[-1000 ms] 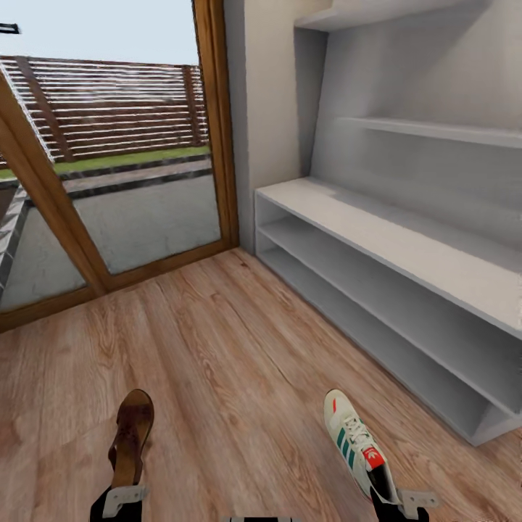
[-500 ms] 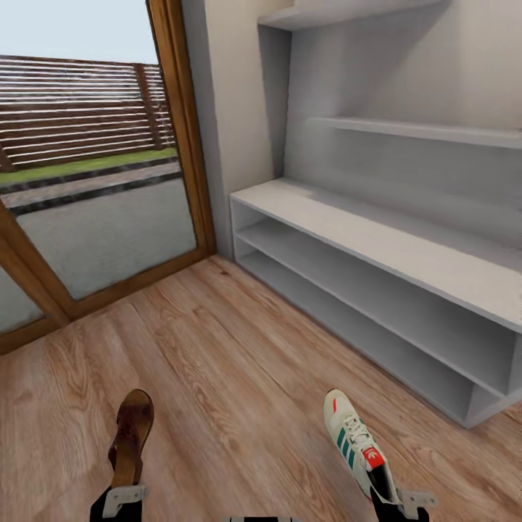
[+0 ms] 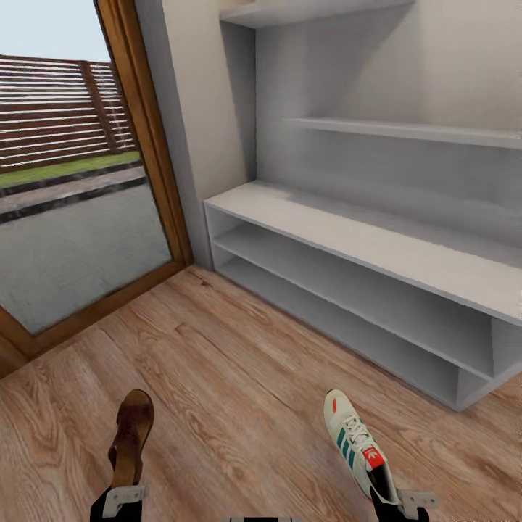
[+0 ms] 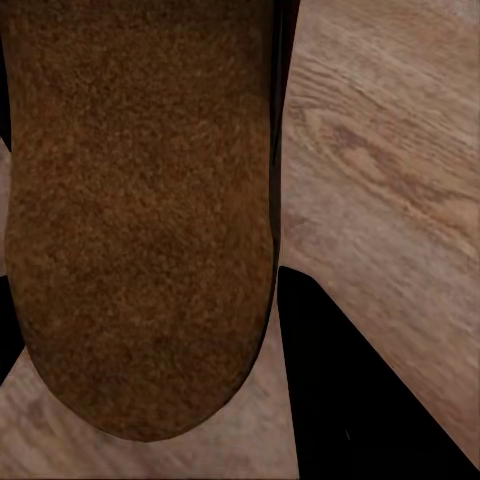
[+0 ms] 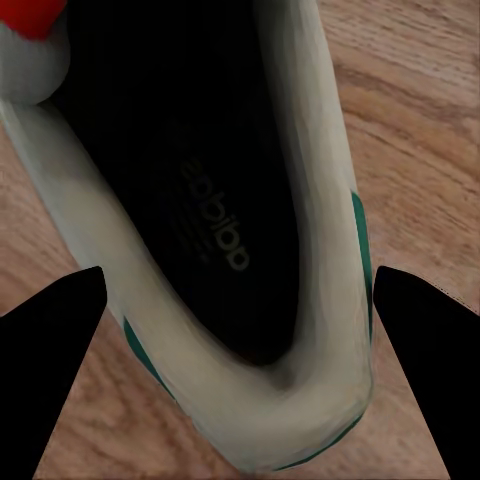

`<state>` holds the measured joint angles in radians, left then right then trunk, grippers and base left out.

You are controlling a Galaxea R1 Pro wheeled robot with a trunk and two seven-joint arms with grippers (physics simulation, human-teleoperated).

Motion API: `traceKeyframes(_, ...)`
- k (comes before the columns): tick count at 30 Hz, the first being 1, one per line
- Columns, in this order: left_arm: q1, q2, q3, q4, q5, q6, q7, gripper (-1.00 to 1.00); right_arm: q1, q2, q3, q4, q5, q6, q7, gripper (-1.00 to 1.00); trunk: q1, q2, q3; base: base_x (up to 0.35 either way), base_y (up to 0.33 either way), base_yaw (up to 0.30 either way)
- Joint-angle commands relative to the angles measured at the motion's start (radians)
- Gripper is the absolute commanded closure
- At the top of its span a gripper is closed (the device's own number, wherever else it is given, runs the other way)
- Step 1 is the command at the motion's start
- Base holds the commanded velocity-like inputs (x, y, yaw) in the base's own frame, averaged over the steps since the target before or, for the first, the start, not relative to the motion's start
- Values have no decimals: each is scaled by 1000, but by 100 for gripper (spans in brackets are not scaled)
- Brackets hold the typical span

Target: Pick up the two gym shoes and the two sandals from the corridor floor and place them onto the hallstand (shoe rack) in the corridor, making sure they are on the rack and not on the floor. Arrange them so the two gym shoes are next to each other and the two sandals are next to each other.

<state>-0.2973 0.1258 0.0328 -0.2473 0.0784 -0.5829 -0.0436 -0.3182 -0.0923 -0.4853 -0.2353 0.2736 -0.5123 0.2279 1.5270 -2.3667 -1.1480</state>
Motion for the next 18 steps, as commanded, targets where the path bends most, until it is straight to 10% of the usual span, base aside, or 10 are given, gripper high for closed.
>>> traceKeyframes(1, 0, 0, 1, 0, 4, -2, -4, 100, -1, 0, -9, 1, 7, -4, 5, 100, 0, 0, -1, 182, 289, -300)
traceKeyframes(18, 0, 0, 1, 0, 5, -3, -4, 100, -1, 0, -9, 1, 7, -4, 5, 100, 0, 0, -1, 158, 302, -300)
